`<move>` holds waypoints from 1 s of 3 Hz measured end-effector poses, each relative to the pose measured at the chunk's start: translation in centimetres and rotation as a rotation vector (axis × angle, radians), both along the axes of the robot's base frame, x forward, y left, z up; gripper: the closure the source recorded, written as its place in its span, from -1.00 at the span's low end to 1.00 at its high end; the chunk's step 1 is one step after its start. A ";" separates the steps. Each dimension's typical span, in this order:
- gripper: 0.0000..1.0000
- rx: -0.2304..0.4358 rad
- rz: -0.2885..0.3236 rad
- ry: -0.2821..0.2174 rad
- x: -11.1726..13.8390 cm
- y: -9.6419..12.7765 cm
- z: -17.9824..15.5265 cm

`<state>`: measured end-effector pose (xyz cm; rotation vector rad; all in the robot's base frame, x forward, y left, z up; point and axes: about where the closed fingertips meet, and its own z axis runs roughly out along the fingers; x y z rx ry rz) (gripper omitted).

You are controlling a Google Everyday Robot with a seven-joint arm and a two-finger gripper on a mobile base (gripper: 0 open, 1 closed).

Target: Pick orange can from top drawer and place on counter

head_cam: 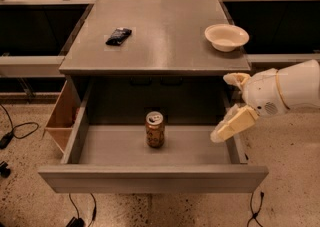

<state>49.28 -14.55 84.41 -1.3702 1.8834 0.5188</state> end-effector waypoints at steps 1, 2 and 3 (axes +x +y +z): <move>-1.00 -0.001 0.000 0.001 0.0 0.0 0.0; -1.00 0.059 0.063 0.012 2.8 3.9 -4.5; -1.00 0.118 0.100 0.010 5.3 7.2 -8.4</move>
Offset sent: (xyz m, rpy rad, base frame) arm 0.0578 0.0661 -0.0822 0.1022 0.0238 0.1109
